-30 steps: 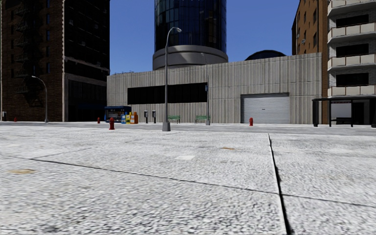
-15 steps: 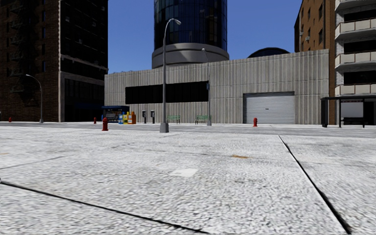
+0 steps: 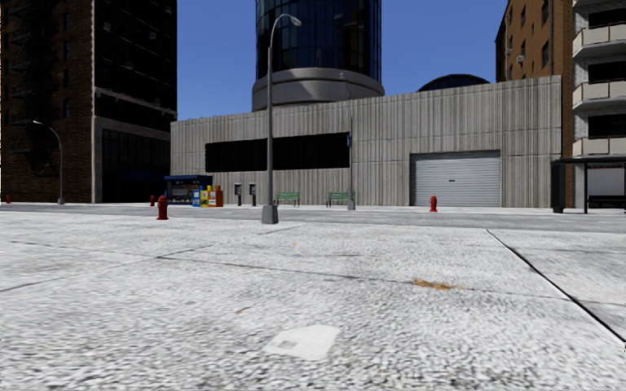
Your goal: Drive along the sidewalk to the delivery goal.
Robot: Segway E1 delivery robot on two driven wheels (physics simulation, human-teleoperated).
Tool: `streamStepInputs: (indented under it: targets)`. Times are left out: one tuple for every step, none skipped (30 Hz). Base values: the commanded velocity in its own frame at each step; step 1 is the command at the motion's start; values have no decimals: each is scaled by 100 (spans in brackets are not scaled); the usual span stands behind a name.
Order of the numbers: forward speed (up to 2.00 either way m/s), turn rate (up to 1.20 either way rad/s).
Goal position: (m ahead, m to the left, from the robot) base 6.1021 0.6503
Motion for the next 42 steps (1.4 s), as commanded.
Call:
streamStepInputs:
  targets:
    - [200,25]
    - [200,26]
    - [200,26]
    - [200,26]
    - [200,26]
    - [200,26]
    - [200,26]
    - [200,26]
    - [200,26]
    - [200,26]
    - [200,26]
    - [200,26]
    - [200,26]
    - [200,26]
    - [200,26]
    - [200,26]
    - [200,26]
    - [200,26]
    - [200,26]
    - [200,26]
    - [200,26]
    - [200,26]
    - [200,26]
    - [200,26]
    - [200,26]
    - [200,26]
    - [200,26]
    - [200,26]
    - [200,26]
    - [200,26]
    - [200,26]
    - [200,26]
    - [200,26]
    - [200,26]
    - [200,26]
    - [200,26]
    - [200,18]
    - [200,0]
    - [200,0]
    - [200,0]
    - [200,0]
    - [200,0]
